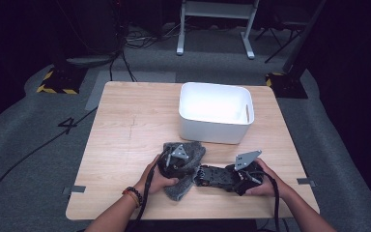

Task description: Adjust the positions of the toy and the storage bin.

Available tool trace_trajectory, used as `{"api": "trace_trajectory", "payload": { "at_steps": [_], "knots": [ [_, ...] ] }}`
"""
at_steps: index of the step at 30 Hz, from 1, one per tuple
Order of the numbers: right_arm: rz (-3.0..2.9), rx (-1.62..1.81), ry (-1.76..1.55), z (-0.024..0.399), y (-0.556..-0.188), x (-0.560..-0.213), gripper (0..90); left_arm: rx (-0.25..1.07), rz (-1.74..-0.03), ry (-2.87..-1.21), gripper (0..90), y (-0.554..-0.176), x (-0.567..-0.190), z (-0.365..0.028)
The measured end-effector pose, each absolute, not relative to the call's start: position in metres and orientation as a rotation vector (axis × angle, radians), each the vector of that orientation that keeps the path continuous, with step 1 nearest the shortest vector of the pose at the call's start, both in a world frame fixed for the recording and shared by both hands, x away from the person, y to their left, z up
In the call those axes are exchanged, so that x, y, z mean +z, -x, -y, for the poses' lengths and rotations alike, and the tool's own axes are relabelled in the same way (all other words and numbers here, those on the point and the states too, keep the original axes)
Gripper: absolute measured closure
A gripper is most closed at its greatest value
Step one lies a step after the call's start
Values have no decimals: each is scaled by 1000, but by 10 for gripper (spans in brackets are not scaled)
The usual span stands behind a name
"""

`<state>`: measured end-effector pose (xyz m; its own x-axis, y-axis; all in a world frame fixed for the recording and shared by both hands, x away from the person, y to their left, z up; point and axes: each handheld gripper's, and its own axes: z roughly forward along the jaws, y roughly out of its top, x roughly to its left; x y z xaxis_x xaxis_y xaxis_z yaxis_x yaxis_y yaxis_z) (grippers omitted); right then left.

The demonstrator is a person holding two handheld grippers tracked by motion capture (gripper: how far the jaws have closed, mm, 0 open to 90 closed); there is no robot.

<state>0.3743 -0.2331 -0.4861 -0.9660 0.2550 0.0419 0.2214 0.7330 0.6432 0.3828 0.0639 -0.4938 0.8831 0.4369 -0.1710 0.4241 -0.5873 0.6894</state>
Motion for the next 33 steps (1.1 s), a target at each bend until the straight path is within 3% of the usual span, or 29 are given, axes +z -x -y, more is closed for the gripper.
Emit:
{"api": "trace_trajectory", "payload": {
  "at_steps": [20, 33],
  "knots": [
    [-2822, 1050, -353, 223, -372, -468, 201, -1, -582, -2295, 724, -369, -496, -81],
    [-2861, 985, -400, 243, -369, -487, 197, -3, -615, -2281, 710, -366, -497, -94]
  ]
}}
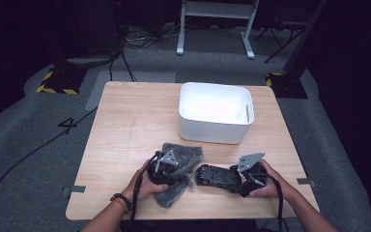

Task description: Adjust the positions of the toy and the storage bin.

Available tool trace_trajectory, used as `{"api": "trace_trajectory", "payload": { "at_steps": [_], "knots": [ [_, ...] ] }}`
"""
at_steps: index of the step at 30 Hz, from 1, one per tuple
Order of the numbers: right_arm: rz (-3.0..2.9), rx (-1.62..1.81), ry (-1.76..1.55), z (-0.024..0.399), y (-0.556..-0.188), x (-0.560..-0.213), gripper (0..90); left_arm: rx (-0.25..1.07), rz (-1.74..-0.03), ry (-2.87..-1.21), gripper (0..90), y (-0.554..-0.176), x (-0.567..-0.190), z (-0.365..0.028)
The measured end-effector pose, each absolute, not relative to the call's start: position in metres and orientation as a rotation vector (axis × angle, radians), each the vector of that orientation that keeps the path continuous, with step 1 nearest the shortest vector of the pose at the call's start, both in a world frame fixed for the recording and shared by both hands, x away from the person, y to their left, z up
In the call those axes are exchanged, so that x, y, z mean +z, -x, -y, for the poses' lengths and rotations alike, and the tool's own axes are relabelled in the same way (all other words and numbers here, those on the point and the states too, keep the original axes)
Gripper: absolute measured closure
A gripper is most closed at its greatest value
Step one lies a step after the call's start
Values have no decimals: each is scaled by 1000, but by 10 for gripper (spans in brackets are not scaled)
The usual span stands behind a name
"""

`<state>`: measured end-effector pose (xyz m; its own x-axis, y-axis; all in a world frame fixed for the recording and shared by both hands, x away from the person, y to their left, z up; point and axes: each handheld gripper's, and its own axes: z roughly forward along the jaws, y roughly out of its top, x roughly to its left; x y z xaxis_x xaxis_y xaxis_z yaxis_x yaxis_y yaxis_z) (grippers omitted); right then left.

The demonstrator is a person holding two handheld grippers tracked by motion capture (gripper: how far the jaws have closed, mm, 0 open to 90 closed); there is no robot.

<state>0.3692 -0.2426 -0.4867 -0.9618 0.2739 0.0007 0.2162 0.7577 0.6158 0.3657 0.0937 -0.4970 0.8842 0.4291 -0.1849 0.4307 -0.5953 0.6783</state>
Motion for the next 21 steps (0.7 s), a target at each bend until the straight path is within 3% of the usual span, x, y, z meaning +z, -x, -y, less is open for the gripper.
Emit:
{"api": "trace_trajectory", "payload": {
  "at_steps": [21],
  "knots": [
    [-2775, 1046, -341, 248, -362, -487, 243, -14, -617, -2260, 649, -365, -499, -93]
  ]
}}
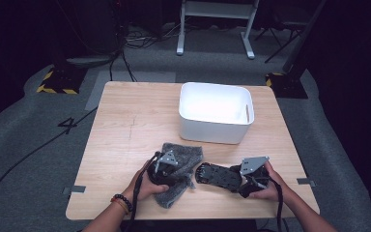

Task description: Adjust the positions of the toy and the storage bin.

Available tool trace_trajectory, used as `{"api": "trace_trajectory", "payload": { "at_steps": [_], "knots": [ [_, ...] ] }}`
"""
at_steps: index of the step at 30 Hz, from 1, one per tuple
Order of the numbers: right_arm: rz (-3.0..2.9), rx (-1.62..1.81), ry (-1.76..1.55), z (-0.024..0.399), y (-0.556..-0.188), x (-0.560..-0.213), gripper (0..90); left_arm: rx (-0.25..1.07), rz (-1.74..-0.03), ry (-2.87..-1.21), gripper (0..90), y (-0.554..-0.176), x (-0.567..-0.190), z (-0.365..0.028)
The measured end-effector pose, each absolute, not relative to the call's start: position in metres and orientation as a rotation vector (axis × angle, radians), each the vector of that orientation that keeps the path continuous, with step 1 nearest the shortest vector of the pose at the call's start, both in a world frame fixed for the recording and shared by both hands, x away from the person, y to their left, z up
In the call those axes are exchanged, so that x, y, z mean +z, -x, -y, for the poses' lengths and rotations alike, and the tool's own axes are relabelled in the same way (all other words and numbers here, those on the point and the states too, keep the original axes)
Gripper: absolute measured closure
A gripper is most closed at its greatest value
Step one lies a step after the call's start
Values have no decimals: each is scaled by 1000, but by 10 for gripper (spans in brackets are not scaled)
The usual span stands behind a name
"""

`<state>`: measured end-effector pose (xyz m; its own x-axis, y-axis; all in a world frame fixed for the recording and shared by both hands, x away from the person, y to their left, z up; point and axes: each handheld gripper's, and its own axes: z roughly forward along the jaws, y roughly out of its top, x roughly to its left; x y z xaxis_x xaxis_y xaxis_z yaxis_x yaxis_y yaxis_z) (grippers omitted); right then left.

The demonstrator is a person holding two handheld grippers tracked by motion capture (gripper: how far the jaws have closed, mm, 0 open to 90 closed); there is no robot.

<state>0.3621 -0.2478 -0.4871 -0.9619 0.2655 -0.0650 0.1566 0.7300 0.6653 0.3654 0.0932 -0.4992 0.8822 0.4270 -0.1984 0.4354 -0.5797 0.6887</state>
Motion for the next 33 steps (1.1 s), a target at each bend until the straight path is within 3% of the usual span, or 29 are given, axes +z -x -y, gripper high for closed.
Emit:
{"api": "trace_trajectory", "payload": {
  "at_steps": [3, 7, 11, 14, 24, 33],
  "knots": [
    [-2776, 1057, -347, 247, -363, -486, 243, -26, -619, -2254, 593, -366, -499, -92],
    [-2774, 1064, -349, 246, -362, -483, 244, -17, -634, -2250, 383, -366, -499, -88],
    [-2763, 1063, -352, 245, -361, -481, 244, 15, -661, -2250, 245, -366, -498, -88],
    [-2756, 1050, -349, 244, -360, -479, 244, 62, -685, -2247, 190, -367, -494, -91],
    [-2747, 1053, -392, 246, -362, -480, 244, 195, -713, -2136, 172, -369, -462, -122],
    [-2727, 1098, -425, 253, -367, -477, 244, 297, -747, -2255, 168, -359, -469, -149]
  ]
}}
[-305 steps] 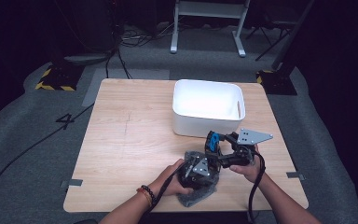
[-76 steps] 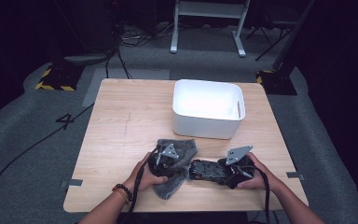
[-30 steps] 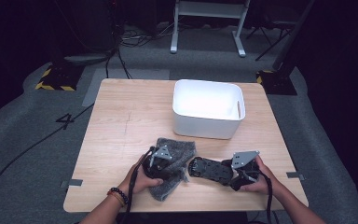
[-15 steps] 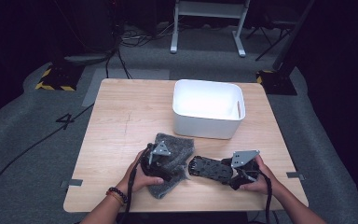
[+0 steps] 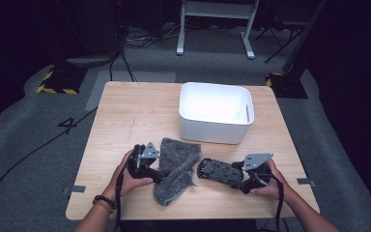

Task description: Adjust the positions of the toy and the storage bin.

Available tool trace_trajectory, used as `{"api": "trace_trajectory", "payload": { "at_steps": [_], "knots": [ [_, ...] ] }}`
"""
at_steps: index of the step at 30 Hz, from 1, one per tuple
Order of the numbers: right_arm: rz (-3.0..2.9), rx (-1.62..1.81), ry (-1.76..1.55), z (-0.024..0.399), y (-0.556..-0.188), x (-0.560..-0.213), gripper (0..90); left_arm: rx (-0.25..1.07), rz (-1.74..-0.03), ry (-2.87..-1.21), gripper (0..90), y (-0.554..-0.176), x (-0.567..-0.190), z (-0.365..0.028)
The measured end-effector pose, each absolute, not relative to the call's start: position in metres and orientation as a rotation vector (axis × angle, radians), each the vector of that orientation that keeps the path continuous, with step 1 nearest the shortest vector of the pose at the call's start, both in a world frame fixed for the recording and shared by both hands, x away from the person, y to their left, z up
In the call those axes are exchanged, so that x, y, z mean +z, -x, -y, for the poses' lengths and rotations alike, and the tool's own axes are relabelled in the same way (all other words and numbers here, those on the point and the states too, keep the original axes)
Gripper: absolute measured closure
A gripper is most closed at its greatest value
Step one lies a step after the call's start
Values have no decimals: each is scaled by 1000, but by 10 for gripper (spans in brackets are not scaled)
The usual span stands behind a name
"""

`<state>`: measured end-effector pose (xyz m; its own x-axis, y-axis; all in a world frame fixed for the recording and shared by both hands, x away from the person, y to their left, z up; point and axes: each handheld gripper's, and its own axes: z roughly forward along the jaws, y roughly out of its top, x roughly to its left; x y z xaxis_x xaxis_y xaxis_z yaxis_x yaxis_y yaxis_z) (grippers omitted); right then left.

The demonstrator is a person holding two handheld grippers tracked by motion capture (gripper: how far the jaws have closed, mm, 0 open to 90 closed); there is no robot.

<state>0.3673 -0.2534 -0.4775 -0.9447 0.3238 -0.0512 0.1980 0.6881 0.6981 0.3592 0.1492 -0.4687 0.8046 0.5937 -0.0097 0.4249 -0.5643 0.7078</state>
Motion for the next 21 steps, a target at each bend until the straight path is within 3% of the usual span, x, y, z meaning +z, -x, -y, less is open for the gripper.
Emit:
{"api": "trace_trajectory", "payload": {
  "at_steps": [9, 21],
  "knots": [
    [-2709, 1102, -485, 260, -374, -477, 244, 326, -820, -2276, 169, -354, -483, -181],
    [-2694, 1120, -526, 267, -379, -476, 244, 298, -819, -2321, 169, -360, -499, -184]
  ]
}}
